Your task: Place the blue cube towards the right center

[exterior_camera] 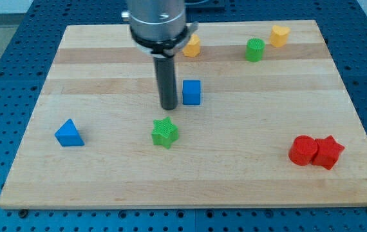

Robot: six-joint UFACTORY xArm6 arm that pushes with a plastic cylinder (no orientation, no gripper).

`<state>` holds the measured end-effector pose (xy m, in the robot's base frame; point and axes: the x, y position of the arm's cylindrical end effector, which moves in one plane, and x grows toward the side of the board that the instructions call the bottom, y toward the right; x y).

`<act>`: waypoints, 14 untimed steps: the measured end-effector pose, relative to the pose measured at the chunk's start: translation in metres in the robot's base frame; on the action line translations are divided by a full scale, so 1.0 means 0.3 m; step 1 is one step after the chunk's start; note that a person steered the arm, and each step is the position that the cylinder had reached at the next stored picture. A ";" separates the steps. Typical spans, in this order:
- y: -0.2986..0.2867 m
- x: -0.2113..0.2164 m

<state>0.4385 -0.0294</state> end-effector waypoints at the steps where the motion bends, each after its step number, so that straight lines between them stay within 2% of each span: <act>1: 0.139 0.000; 2: 0.228 0.000; 3: 0.223 0.000; 5: 0.056 -0.003; 6: 0.069 -0.136; 7: 0.129 -0.202; 10: 0.362 -0.191; 11: 0.299 -0.238; 12: 0.170 -0.234; 13: 0.147 -0.096; 14: 0.157 -0.058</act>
<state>0.4211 0.0178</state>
